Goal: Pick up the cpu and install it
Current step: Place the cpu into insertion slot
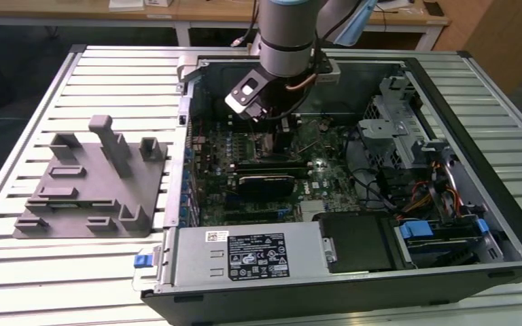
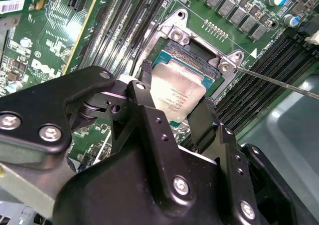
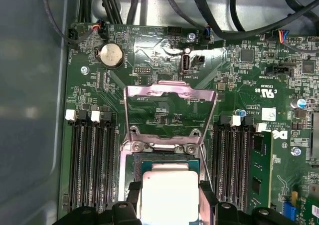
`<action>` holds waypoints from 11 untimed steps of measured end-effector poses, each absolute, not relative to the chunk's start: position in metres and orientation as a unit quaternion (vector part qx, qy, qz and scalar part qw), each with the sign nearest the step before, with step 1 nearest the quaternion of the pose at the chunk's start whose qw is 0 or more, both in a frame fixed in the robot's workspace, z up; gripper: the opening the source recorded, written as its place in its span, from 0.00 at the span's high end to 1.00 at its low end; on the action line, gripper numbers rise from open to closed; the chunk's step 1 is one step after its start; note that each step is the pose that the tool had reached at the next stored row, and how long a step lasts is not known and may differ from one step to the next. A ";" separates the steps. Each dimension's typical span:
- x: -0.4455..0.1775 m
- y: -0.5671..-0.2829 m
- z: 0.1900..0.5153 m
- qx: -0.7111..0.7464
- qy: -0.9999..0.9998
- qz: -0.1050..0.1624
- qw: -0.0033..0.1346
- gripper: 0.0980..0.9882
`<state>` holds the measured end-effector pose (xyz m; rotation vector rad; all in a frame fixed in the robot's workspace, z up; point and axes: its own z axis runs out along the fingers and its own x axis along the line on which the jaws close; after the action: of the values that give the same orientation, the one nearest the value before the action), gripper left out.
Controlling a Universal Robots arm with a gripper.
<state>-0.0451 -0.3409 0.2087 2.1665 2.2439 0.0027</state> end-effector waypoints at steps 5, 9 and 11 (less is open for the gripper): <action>-0.045 -0.341 0.206 0.700 0.715 0.000 0.010 0.50; -0.045 -0.341 0.203 0.702 0.712 -0.002 0.009 0.50; -0.045 -0.341 0.201 0.703 0.711 -0.002 0.008 0.50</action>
<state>-0.0452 -0.3407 0.2015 2.1978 2.2225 -0.0075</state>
